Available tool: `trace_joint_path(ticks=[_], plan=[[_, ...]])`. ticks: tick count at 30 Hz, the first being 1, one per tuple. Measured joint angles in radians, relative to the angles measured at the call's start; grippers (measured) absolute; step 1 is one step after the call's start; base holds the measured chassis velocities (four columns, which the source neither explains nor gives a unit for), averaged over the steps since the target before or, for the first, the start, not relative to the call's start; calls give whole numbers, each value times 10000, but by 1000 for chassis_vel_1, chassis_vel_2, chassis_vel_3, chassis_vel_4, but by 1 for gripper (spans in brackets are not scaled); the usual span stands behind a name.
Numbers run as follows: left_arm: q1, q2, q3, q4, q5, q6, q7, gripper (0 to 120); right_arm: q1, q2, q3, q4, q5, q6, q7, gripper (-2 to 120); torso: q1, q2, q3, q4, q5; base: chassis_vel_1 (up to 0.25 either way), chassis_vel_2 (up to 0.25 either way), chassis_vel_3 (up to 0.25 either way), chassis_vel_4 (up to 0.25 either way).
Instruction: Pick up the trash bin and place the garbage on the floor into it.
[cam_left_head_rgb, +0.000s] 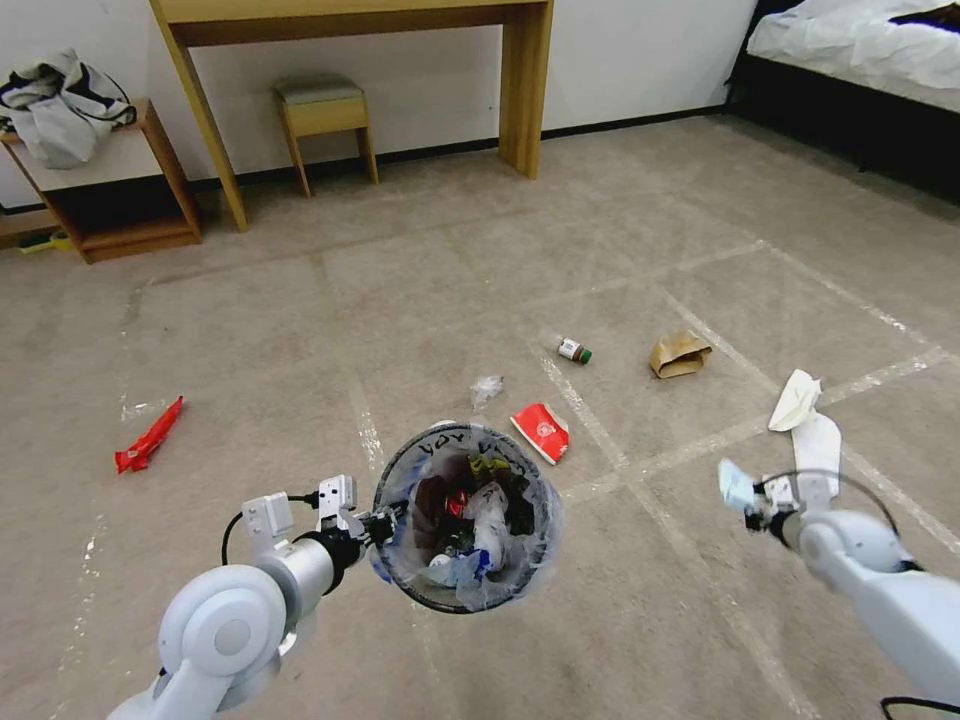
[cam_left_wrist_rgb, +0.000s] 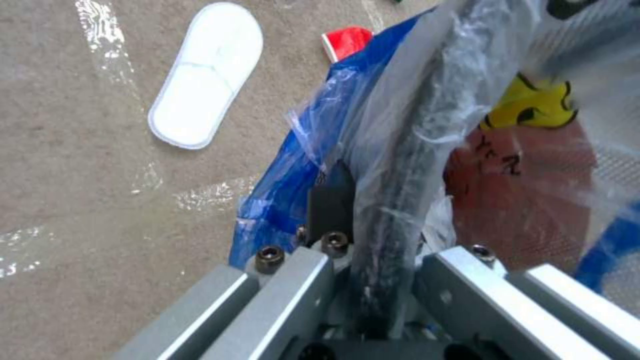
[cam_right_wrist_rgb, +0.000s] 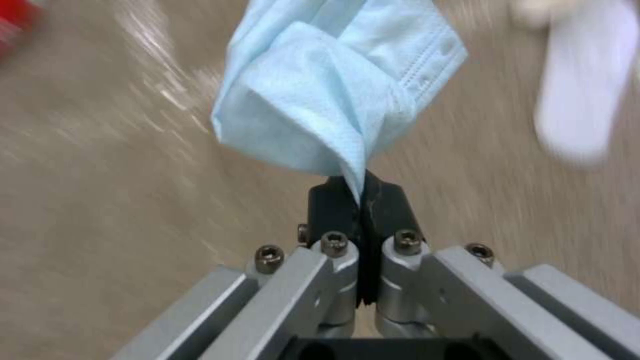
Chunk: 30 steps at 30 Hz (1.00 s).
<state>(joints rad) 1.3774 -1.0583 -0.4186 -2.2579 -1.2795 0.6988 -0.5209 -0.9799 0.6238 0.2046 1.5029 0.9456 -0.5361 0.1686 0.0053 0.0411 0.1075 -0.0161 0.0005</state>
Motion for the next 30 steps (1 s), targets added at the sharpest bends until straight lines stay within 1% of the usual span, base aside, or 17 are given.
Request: trace_joint_path(ticks=[1, 2, 3, 4, 6, 8, 9, 10, 12, 13, 14, 15, 18, 20, 24, 26, 30], plan=[[0, 0, 0, 0, 0, 0, 0, 0, 0, 0, 0, 0, 0, 0, 0, 0, 0, 0, 0, 0, 0, 0, 0, 0, 0], [7, 11, -39, -36, -15, 6, 0, 0, -8, -213, 122, 606, 155, 63, 38, 0, 0, 0, 1, 2, -1, 0, 0, 0, 0], [54, 9, -99, -107, -31, 15, -2, 0, 6, -421, 268, 1356, 390, 108, 145, 0, 0, 0, 0, -1, -14, 0, 0, 0, 0], [54, 9, -99, -107, -31, 15, -2, 0, 6, -421, 268, 1356, 390, 108, 145, 0, 0, 0, 0, -1, -14, 0, 0, 0, 0], [111, 3, -145, -189, -66, 33, -37, 0, 11, -664, 604, 2653, 827, 160, 326, 0, 0, -1, 0, 4, 2, 0, 0, 0, 0], [74, 6, -117, -180, -68, 34, -49, 0, -61, -730, 769, 2933, 893, 187, 346, 0, 0, 0, 1, 5, 1, 0, 0, 0, 0], [-82, 22, 15, -62, -64, 35, -65, 0, -342, -901, 1368, 3622, 1038, 349, 354, 0, 0, 0, 0, 3, -12, 0, 0, 0, 0], [-82, 22, 15, -62, -64, 35, -65, 0, -342, -901, 1368, 3622, 1038, 349, 354, 0, 0, 0, 0, 3, -12, 0, 0, 0, 0], [-322, 14, 338, 145, -55, 34, -76, 0, -1089, -1270, 2481, 4721, 1185, 749, 26, 0, 0, 0, 0, -6, -3, 0, 0, 0, 0], [-322, 14, 338, 145, -55, 34, -76, 0, -1089, -1270, 2481, 4721, 1185, 749, 26, 0, 0, 0, 0, -6, -3, 0, 0, 0, 0], [-388, 8, 451, 204, -55, 39, -81, 0, -1353, -1444, 2871, 5127, 1210, 923, -163, 0, 0, 0, 0, -9, -8, 0, 0, 0, 0], [-388, 8, 451, 204, -55, 39, -81, 0, -1353, -1444, 2871, 5127, 1210, 923, -163, 0, 0, 0, 0, -9, -8, 0, 0, 0, 0], [-520, 49, 685, 324, -82, 69, -93, 0, -1689, -1674, 3500, 5875, 1391, 1182, -503, 0, -1, 0, 0, -3, -6, 0, 0, 0, 0], [-710, 166, 888, 454, -202, 109, -130, 0, -1713, -1722, 3839, 6702, 1979, 1255, -572, 0, 0, 0, 0, 0, -6, 0, 0, 0, 0], [-894, 219, 1053, 561, -378, 135, -263, 0, -1720, -1733, 3845, 7328, 2458, 1278, -755, 0, 0, 0, 0, -1, -6, 0, 0, 0, 0], [-1111, 168, 1213, 671, -652, 201, -529, 0, -1680, -1746, 3473, 8008, 3020, 1364, -1035, 0, 0, 0, 0, -2, -3, 0, 0, 0, 0], [-1222, 117, 1301, 723, -903, 254, -759, 0, -1506, -1749, 3045, 8372, 3314, 1487, -1192, 0, 0, 0, 0, -1, -7, 0, 0, 0, 0]])
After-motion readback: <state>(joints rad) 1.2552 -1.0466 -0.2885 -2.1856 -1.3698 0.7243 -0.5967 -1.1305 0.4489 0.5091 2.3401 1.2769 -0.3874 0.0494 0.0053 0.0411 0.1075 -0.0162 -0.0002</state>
